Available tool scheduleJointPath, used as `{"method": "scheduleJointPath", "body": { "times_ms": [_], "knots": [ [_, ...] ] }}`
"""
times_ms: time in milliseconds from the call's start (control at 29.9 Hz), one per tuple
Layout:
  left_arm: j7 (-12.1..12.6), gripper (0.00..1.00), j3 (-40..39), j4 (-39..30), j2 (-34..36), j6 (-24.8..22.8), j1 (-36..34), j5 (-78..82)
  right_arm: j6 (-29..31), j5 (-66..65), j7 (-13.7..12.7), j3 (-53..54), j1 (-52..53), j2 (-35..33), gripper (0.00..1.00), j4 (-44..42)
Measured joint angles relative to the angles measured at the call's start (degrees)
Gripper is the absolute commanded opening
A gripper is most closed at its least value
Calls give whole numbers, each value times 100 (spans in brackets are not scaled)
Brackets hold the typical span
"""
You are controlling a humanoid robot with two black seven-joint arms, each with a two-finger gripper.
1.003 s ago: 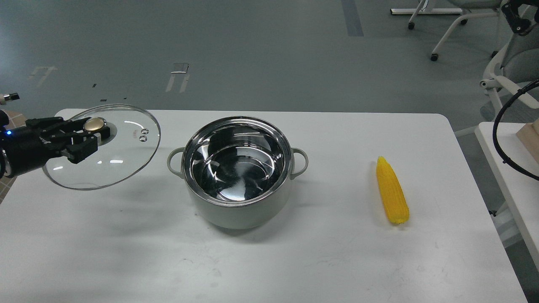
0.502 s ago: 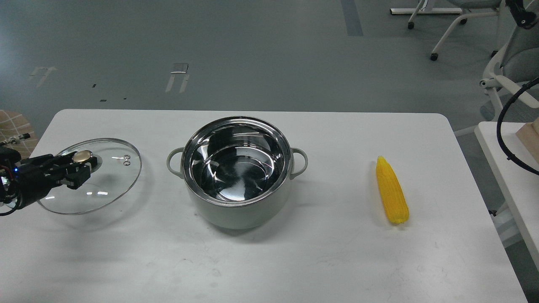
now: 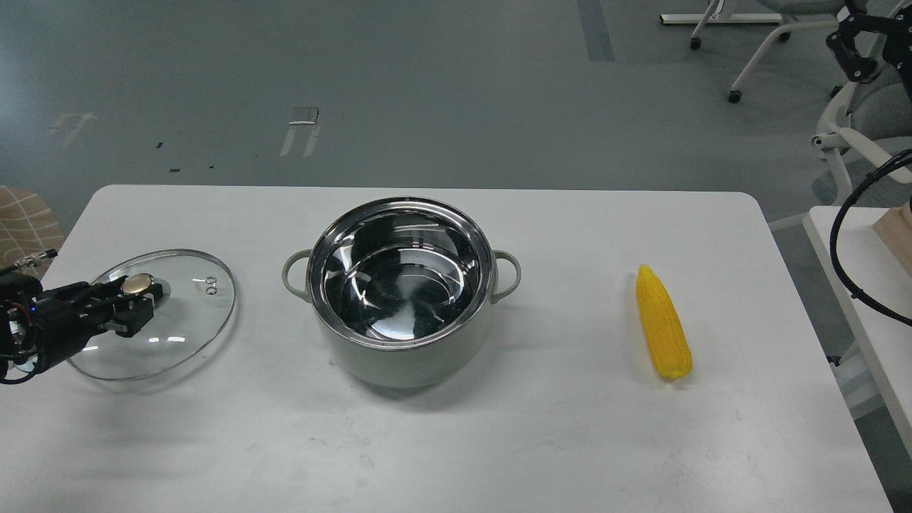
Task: Open pot and put corn in
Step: 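Lower the lid onto the table beside the pot and release, then reach the right gripper to the yellow corn and grasp it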
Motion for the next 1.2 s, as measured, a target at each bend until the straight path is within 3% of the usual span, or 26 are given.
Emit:
{"method": "scheduleJointPath", "body": {
  "times_ms": [301,401,669,970,1103,1204],
  "knots": [
    [0,83,-81,0,1,-20,-53,-133,0,0,0,3,-17,-2,100,24],
    [0,91,-170,1,21,-13,-244,-666,0,-30,0,-2,-19,-16,100,34],
    [1,93,-234,2,-24,-68,-1555,-3130,0,-555,-17,-936,-74,-833,100,516],
    [1,96,-257,308,-1141,-413,-2866,-5732,2,-2025,-25,-2268,-187,-2023,100,1755],
    [4,97,-583,428,-1599,-884,-3163,-6732,2,-2152,-32,-2600,-183,-2280,100,1986],
    [55,97,-1121,397,-1737,-1731,-3187,-7393,1,-2160,-164,-2736,-183,-2320,100,2016]
  ]
}}
